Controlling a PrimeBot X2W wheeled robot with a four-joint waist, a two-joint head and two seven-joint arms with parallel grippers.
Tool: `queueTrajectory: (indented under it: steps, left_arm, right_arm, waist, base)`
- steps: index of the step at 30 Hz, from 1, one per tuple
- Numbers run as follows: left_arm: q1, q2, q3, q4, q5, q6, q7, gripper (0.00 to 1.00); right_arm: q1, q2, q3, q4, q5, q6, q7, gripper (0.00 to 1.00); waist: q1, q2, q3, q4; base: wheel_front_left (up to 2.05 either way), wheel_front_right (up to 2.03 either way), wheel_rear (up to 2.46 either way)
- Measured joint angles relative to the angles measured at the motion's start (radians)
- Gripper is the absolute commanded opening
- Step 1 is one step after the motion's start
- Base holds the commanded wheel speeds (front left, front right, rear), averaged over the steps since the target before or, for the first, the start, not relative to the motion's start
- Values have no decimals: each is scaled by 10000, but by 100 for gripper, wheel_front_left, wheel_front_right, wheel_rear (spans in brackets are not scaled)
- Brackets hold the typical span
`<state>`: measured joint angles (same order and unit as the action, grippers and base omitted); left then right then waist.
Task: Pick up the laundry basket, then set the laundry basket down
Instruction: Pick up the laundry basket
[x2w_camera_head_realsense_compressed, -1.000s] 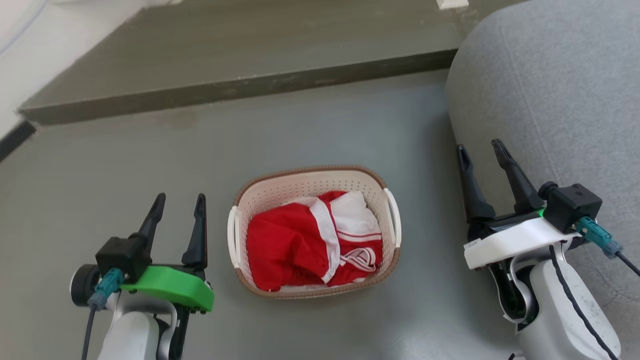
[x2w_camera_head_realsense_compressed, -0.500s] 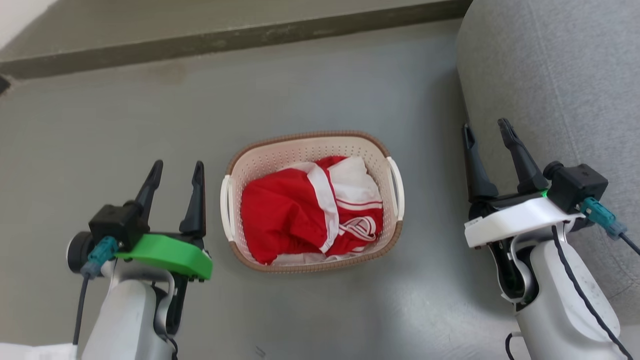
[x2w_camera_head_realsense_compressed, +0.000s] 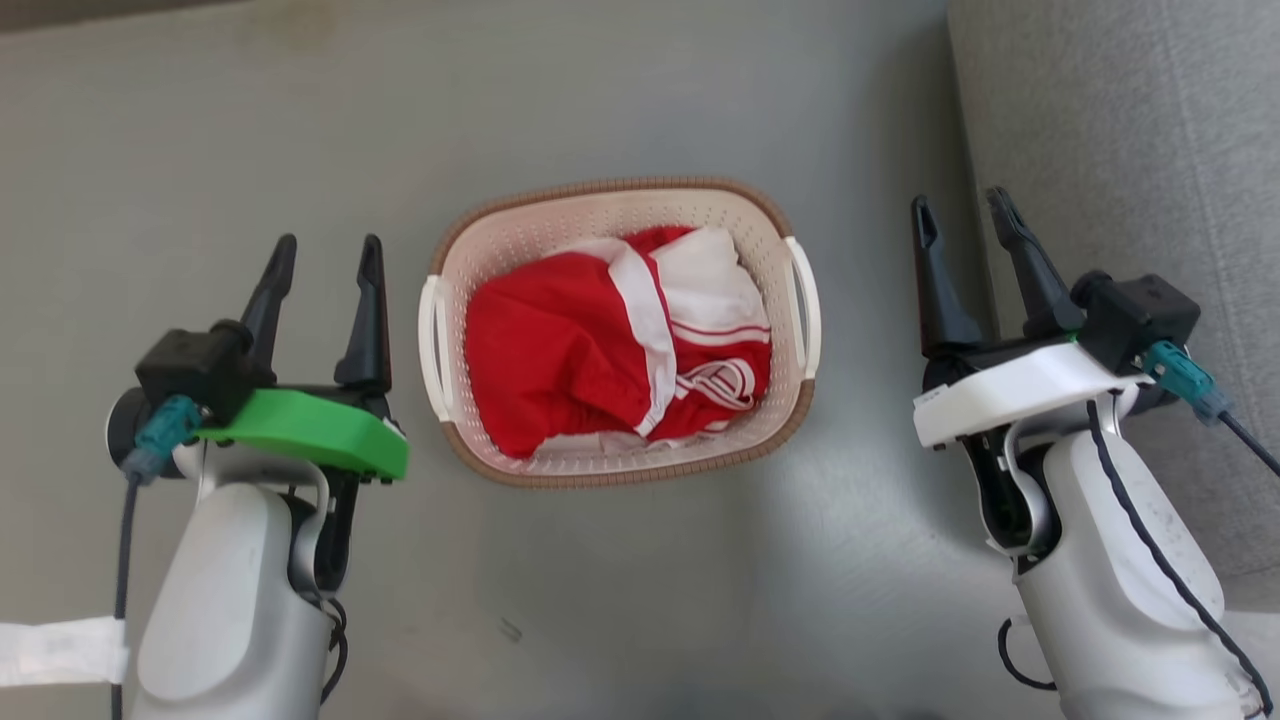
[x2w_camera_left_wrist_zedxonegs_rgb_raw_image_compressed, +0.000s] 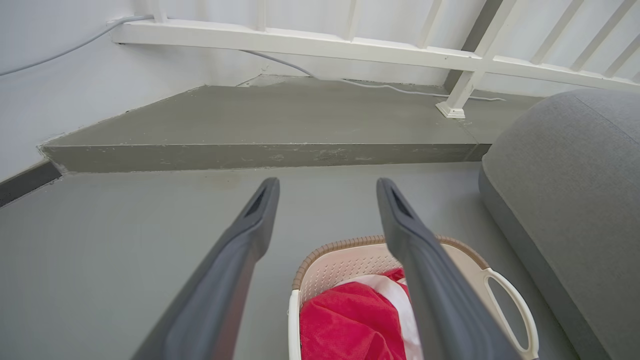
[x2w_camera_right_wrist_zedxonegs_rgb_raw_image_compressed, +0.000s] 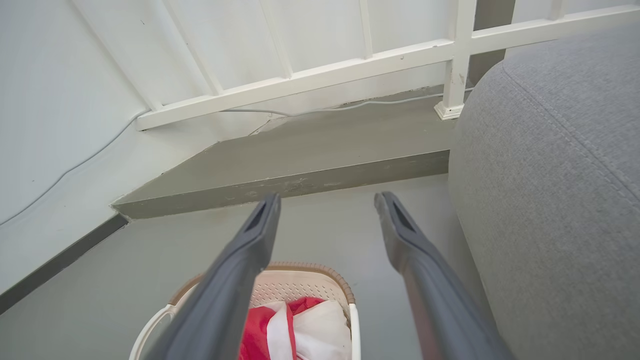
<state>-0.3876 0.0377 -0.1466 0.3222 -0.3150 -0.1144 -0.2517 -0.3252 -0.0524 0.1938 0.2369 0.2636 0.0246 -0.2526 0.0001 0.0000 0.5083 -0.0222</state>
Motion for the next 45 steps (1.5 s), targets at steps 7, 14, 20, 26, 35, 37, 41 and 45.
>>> queueTrajectory:
  steps: [7,14,20,26,35,37,41,45]
  left_arm:
    - [-517,-8,84,341,-247,-10,-2,100]
    - [-1119,-6,63,740,-259,-88,-2,100]
    - [-1448,44,-42,1360,-362,-90,-2,100]
    - [-1782,96,-196,1967,-412,-98,-2,100]
    - [-2488,69,-393,2882,-890,-100,44,100]
    - [-2592,63,-512,3043,-1034,-100,63,100]
    - [-2932,40,-826,3269,-1244,-100,173,100]
    - [-3355,-2,-1168,3490,-1488,-100,324,100]
  right_arm:
    - [-512,-12,130,372,2,-17,-19,100]
    - [-916,-29,144,1141,205,-105,-19,100]
    - [-1338,-38,136,1582,267,-176,-19,100]
    - [-1735,-44,253,2359,387,-176,-19,100]
    - [-2528,-56,372,3461,759,-165,-21,100]
    - [-2680,-58,399,3678,855,-163,-19,100]
    - [-3117,-81,560,3998,993,-130,-19,100]
    - [-3549,-90,780,4414,1135,-29,-21,100]
  waist:
    - [0,0,756,-47]
    - [-1,0,1438,-99]
    - [-1,0,1914,-103]
    - [-1,0,2352,-86]
    - [0,0,3002,1]
    - [-1,0,3146,30]
    - [-1,0,3437,83]
    - [-1,0,3730,143]
  base:
    - [0,0,0]
    - [0,0,0]
    - [0,0,0]
    - [0,0,0]
    - [0,0,0]
    - [0,0,0]
    - [0,0,0]
    - [0,0,0]
